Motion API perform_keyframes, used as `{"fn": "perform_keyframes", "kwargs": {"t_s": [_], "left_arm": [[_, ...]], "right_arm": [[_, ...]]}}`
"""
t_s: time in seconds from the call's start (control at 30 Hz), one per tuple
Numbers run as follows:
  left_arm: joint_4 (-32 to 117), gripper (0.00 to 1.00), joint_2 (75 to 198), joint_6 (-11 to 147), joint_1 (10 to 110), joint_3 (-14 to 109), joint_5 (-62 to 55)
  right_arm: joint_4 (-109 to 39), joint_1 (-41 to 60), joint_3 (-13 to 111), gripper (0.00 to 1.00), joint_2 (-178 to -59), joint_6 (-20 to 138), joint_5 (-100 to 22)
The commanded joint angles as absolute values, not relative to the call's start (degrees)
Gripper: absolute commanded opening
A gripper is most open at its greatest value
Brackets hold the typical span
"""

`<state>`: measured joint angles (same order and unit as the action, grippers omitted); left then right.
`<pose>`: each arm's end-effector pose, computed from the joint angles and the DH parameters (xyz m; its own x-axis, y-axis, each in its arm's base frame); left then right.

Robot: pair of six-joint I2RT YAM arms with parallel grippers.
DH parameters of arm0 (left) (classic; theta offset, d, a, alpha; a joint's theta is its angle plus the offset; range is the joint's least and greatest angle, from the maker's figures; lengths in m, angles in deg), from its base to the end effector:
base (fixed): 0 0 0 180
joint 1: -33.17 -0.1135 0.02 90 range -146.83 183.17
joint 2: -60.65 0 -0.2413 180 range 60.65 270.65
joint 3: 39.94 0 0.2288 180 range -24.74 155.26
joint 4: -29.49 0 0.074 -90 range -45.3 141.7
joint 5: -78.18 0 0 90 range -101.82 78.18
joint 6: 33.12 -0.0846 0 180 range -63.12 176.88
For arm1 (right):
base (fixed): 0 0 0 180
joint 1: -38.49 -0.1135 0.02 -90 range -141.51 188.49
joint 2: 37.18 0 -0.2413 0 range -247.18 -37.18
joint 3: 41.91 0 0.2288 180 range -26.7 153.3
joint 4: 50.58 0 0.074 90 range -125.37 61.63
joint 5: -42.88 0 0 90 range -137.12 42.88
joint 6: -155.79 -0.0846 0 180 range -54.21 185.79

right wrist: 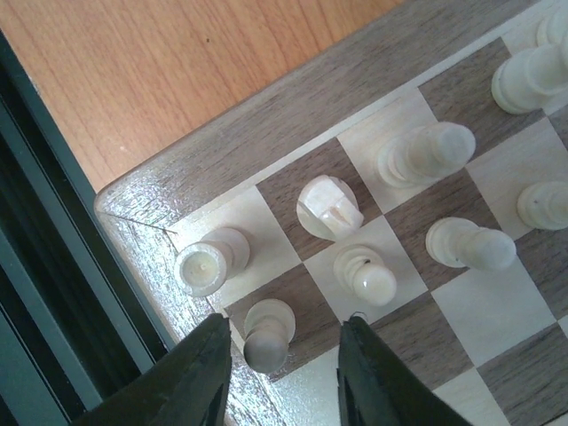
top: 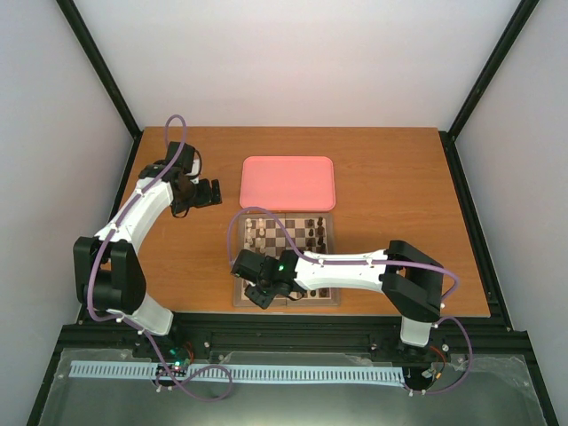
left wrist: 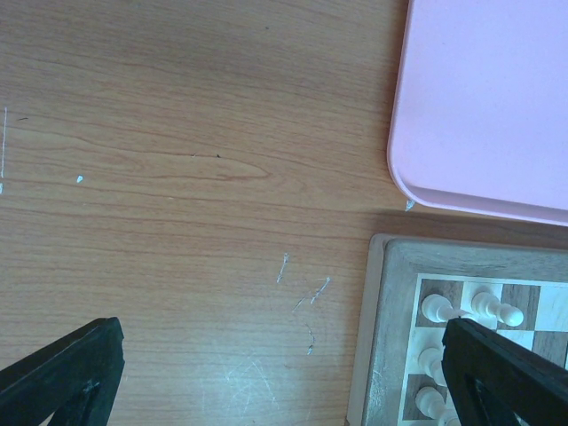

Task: Set up the chess pieces on the board
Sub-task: Place the chess piece on the chessboard, then adjust the chess piece on the chessboard.

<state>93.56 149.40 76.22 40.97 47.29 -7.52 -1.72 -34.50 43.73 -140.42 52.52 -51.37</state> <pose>0.3052 -0.0482 0.2045 -0.9063 -0.2092 -0.3673 -0.1421 0.9692 -0.2013 0.1103 0.3392 0.1340 -0.4779 -0.7798 -0.4043 -0.8582 0.5127 0.0255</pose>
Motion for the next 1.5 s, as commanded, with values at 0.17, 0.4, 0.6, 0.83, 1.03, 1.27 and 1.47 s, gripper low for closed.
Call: {"fn": "perform_keyframes", "kwargs": {"t_s": [0.17,0.4,0.6,0.83,1.03,1.27,1.47], "left_arm": [[92.96,1.0,147.94,76.19,41.19,47.93,-7.85],[93.04,1.0,148.06,76.16,41.18,48.3,-7.9],[92.99,1.0,147.44,76.2,41.22,48.01,-7.95],[93.92,1.0,147.18,75.97,41.22,48.44,-8.39],[94.76,1.0,147.45,75.92,41.17,49.24,-8.36],[94.95,1.0,148.01,75.66,41.18,48.87,-9.38],[95.13,1.0,148.7,75.69,41.22,48.97,-9.63]], "right_arm": [[0.61,-34.77,44.16,0.45,-137.96,53.49,-53.66],[6.97,-34.81,47.04,0.47,-132.82,52.91,-56.58],[13.0,-29.81,51.52,0.43,-131.42,50.87,-57.21],[11.45,-18.48,56.52,0.31,-137.28,52.93,-51.68],[11.13,-16.29,59.9,0.24,-143.95,53.85,-46.94],[11.26,-16.35,55.88,0.2,-143.29,52.03,-43.24],[10.95,-16.35,53.72,0.2,-143.07,50.98,-40.67]]}}
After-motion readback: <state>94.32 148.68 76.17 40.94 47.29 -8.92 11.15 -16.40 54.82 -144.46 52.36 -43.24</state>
